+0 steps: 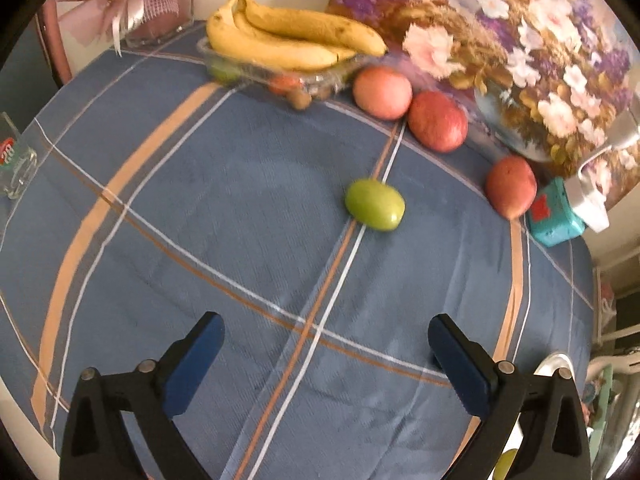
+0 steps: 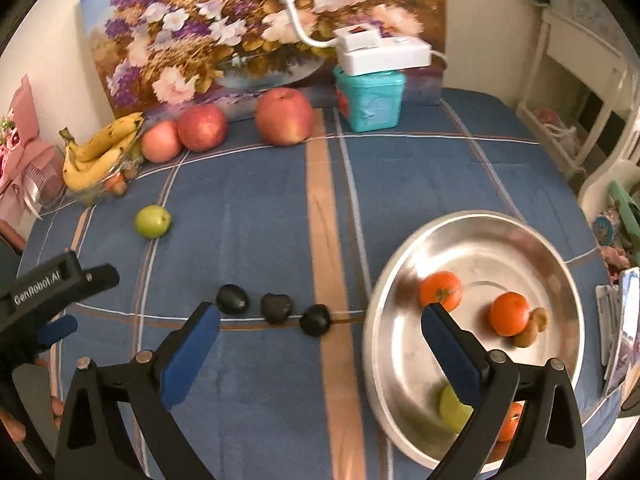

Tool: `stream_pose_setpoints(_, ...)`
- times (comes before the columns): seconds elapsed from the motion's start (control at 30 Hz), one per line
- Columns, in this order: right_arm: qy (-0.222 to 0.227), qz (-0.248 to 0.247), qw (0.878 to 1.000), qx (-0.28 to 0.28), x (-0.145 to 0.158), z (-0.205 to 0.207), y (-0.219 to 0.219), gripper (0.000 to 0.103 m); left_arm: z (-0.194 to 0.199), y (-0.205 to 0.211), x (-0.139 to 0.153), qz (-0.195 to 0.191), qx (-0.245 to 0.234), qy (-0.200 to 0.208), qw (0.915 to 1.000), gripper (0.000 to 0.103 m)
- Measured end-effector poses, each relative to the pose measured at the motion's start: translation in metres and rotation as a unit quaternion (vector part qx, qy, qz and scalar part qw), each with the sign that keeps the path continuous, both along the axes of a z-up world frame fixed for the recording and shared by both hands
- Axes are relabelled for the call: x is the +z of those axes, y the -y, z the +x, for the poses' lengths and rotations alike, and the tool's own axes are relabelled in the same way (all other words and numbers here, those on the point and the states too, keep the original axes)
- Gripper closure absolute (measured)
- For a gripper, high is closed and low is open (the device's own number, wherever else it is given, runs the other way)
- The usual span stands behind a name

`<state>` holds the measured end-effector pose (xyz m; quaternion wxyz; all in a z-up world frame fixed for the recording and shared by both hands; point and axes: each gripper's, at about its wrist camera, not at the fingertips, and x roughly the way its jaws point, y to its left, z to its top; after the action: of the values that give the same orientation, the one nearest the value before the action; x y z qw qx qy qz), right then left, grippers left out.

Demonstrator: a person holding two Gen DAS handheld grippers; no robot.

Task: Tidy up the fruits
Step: 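Withdraw both open tools from the plate toward the black plums, then grasp a black plum with the left tool while the right tool grasps another black plum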

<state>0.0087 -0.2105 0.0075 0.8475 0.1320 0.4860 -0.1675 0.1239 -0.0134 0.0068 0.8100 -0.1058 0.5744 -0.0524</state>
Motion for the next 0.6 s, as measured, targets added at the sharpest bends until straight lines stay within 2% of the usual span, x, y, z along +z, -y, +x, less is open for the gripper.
stream_pose_setpoints(0.13, 0.002, 0.011, 1.000, 0.004, 0.002, 0.010, 0.002, 0.002, 0.006, 0.002, 0.003, -0.007, -0.007, 0.004, 0.9999, 0.000)
stream_pose_setpoints(0.27, 0.007, -0.001, 1.000, -0.004, 0.007, 0.018, 0.006, 0.002, 0.012, 0.009, 0.001, -0.042, -0.023, -0.012, 0.9988, 0.000)
stream_pose_setpoints(0.37, 0.011, 0.006, 1.000, 0.003, 0.006, 0.023, 0.007, 0.002, 0.012, 0.017, 0.001, -0.045, -0.037, -0.011, 0.9982, 0.000)
stream_pose_setpoints(0.5, -0.006, -0.016, 1.000, 0.013, -0.004, 0.029, 0.004, 0.004, 0.015, 0.030, -0.004, -0.072, -0.054, -0.022, 0.9957, 0.001)
stream_pose_setpoints(0.53, -0.009, -0.014, 1.000, 0.014, -0.006, 0.029, 0.004, 0.008, 0.016, 0.035, -0.007, -0.081, -0.061, -0.026, 0.9945, 0.001)
stream_pose_setpoints(0.57, -0.011, -0.006, 1.000, 0.014, -0.009, 0.029, 0.005, 0.020, 0.016, 0.038, -0.009, -0.083, -0.066, -0.029, 0.9939, 0.001)
stream_pose_setpoints(0.6, -0.012, 0.002, 1.000, 0.013, -0.012, 0.029, 0.006, 0.027, 0.016, 0.042, -0.013, -0.084, -0.073, -0.032, 0.9933, 0.002)
